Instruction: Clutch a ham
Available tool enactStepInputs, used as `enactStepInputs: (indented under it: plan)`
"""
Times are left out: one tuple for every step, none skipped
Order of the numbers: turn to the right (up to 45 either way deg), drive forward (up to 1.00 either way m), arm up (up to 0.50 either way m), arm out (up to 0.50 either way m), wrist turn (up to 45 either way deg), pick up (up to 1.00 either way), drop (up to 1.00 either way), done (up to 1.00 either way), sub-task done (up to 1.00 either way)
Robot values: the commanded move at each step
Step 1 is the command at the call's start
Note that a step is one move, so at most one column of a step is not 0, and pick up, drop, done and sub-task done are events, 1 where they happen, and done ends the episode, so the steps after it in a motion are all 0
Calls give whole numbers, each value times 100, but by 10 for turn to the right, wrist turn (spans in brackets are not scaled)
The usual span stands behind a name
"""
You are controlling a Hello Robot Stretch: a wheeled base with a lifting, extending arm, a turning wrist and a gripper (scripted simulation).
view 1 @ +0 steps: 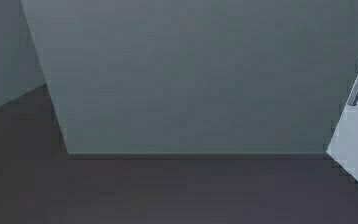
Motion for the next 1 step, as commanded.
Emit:
enactStepInputs:
  plan:
    - [0,0,0,0,0,0,0,100,0]
